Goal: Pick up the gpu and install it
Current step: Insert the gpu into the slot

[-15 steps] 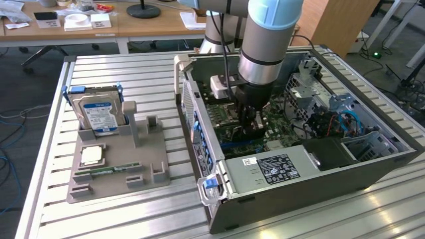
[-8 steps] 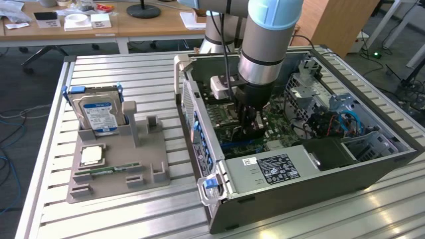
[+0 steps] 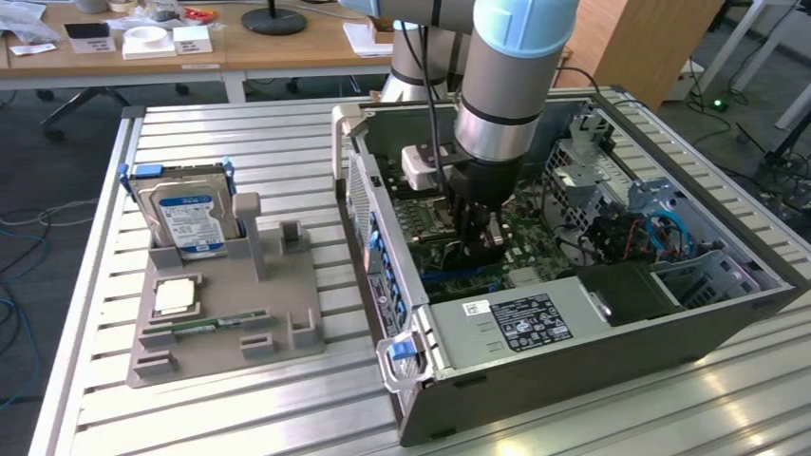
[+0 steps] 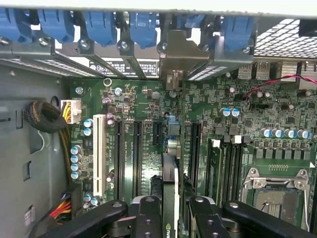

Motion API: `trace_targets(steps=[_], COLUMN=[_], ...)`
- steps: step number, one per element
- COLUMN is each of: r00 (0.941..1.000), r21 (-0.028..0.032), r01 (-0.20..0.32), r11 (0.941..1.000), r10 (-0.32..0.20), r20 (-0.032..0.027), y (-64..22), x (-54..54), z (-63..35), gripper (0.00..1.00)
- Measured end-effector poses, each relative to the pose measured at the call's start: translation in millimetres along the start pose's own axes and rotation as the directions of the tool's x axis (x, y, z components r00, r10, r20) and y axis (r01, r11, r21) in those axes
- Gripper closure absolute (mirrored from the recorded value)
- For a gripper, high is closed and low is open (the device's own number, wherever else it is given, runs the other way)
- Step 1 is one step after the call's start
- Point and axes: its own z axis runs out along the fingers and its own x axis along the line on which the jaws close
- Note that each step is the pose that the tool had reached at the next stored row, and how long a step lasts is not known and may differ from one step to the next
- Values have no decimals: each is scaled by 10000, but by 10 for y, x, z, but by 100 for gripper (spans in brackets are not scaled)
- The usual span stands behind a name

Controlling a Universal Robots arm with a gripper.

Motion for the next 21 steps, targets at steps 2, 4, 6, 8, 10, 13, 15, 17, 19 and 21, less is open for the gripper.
trace_targets(steps=[2, 4, 6, 8, 10, 13, 15, 17, 19, 21], r00=[10000, 10000, 10000, 10000, 10000, 10000, 10000, 10000, 10000, 10000], r21=[-1, -5, -6, -3, -2, -1, -2, 1, 0, -2], r01=[22, 37, 46, 47, 47, 47, 48, 48, 47, 48], r11=[10000, 10000, 10000, 10000, 10000, 10000, 10000, 10000, 10000, 10000], r10=[-22, -37, -46, -47, -47, -47, -48, -48, -47, -48], r20=[-2, -7, -8, -4, -2, -1, -1, -1, -2, -2], y=[1, 2, 3, 2, 2, 2, 2, 5, 12, 18], x=[1, 1, 2, 2, 1, 1, 1, 1, 0, -1], z=[16, 26, 31, 34, 35, 35, 35, 36, 37, 38], gripper=[74, 74, 74, 74, 74, 74, 74, 74, 74, 74])
